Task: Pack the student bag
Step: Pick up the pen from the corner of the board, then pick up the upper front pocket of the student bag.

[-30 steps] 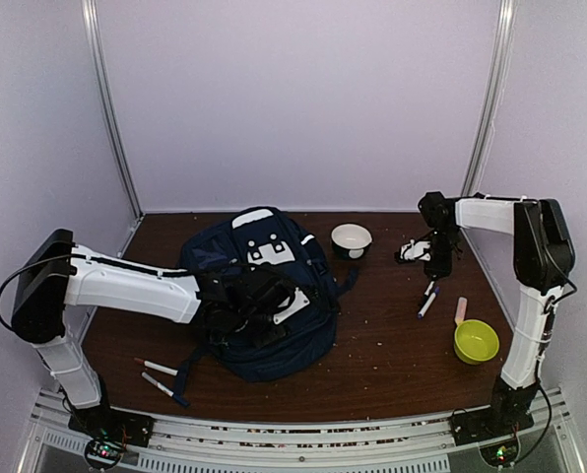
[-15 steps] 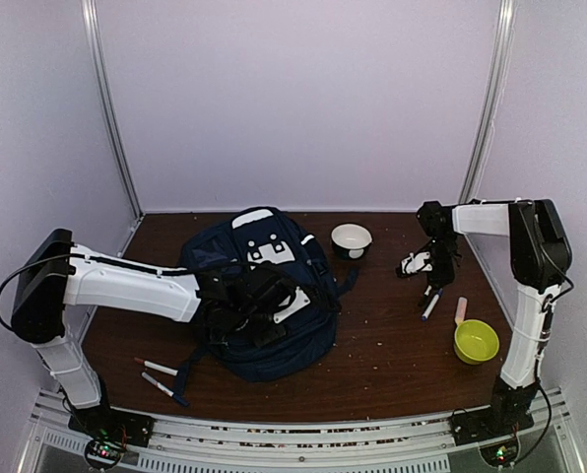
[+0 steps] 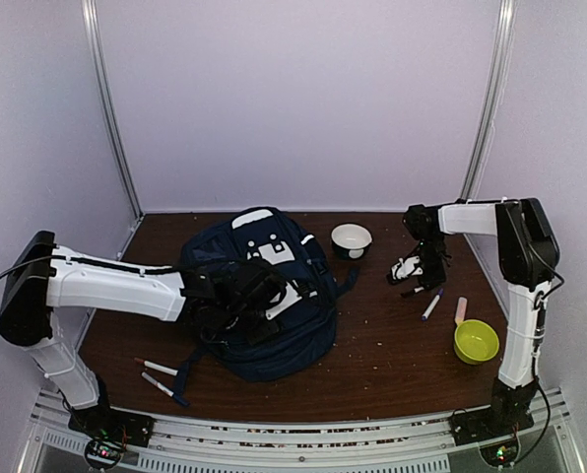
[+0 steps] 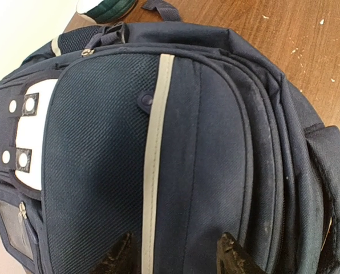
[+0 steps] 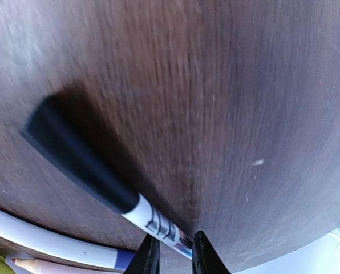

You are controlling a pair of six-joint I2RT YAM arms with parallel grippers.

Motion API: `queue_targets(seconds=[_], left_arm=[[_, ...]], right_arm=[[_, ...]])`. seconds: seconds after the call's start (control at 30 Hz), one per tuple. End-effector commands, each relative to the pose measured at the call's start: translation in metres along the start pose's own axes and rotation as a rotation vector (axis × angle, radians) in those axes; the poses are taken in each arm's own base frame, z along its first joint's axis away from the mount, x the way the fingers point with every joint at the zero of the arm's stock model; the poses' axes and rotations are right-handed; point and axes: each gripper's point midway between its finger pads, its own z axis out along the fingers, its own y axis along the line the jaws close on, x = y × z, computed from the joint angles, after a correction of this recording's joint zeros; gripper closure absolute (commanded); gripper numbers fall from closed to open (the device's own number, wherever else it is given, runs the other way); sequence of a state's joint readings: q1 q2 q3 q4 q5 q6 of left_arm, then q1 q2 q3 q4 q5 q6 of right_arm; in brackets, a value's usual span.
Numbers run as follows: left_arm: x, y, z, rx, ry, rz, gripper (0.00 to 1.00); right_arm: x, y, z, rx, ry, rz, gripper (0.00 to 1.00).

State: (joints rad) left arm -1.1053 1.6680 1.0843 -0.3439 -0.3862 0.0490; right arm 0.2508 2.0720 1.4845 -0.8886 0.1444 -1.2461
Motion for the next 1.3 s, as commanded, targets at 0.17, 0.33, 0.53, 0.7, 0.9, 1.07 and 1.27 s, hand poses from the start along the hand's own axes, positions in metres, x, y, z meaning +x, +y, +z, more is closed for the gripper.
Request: queue_targets(seconds=[0.17,0.33,0.53,0.7,0.9,1.07,1.27], left_arm=[[-0.002,0.012,-0.018,-0.031,-0.046,-0.060,0.51],[-0.001,0.011,-0.024,-0.013,-0.054,-0.067,0.49],[0.000,-0.006,-0.020,0.100,-0.045,-0.067,0.48],[-0.011,-0.024,-0.017,0.224,-0.074,-0.063,0.47],[-0.004,-0.017,0.012,0.132,0.044,-0.020,0.48],[0.002,0.000,0.025,0.016,0.128,0.017,0.56],[-0.016,0.025,0.003,-0.065,0.068,-0.019,0.81]], right_arm=[[-0.029,0.037,0.012,-0.189,-0.064,0.057,0.96],[-0.032,0.035,-0.011,-0.182,-0.120,0.119,0.99],[-0.044,0.041,-0.061,-0.191,-0.278,0.199,0.99],[-0.052,0.055,-0.079,-0.233,-0.366,0.270,0.99],[-0.057,0.064,-0.096,-0.230,-0.448,0.316,1.00],[-0.060,0.072,-0.107,-0.246,-0.495,0.331,1.00],[-0.065,0.082,-0.126,-0.263,-0.572,0.334,1.00]])
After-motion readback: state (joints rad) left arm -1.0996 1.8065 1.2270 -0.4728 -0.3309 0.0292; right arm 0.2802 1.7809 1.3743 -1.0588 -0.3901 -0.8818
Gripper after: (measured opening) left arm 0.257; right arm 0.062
